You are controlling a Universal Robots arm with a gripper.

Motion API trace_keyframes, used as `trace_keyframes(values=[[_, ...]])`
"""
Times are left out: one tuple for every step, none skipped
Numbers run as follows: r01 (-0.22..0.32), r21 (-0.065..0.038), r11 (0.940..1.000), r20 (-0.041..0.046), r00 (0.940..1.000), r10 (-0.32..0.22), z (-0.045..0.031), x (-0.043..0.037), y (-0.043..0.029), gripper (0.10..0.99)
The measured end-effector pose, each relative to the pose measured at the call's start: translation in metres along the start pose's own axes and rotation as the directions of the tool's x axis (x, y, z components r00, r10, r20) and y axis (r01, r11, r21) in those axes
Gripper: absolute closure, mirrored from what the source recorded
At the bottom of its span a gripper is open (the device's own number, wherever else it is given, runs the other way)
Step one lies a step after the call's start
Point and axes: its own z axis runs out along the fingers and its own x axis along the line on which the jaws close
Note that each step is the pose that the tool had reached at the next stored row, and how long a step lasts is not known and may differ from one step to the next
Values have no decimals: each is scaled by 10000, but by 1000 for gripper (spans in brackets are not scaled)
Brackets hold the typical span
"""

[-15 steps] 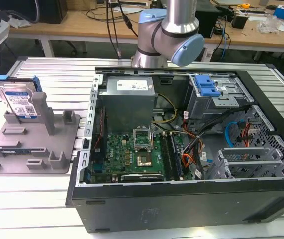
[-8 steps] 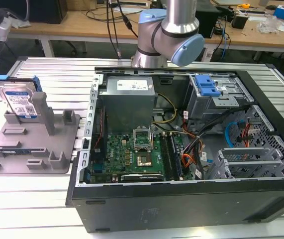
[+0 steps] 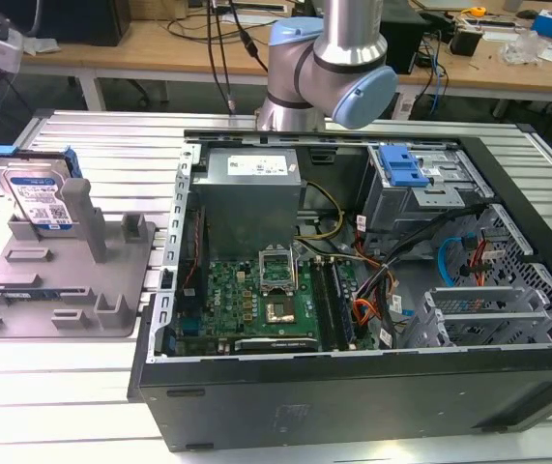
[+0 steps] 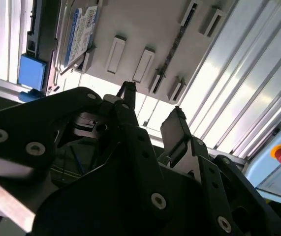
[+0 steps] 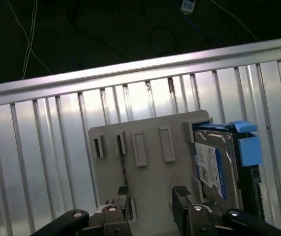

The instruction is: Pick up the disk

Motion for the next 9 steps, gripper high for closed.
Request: trace_keyframes(values=[[158,6,9999,-4,9999,-158,1,0,0,604],[297,21,9996,-6,9996,-297,2,0,0,604],[424,43,9991,-7,9991,-424,4,0,-1,604],[623,84,9980,-10,9981,-622,5,0,-2,604],[827,130,9965,-13,9966,-827,6,-1,-3,604],[946,156,9954,-15,9955,-946,8,-1,-6,604],[1036,174,9945,-17,9946,-1036,9,-1,-7,604],[1176,197,9929,-22,9931,-1176,10,-2,-10,604],[1245,200,9920,-24,9922,-1244,10,-2,-12,604]])
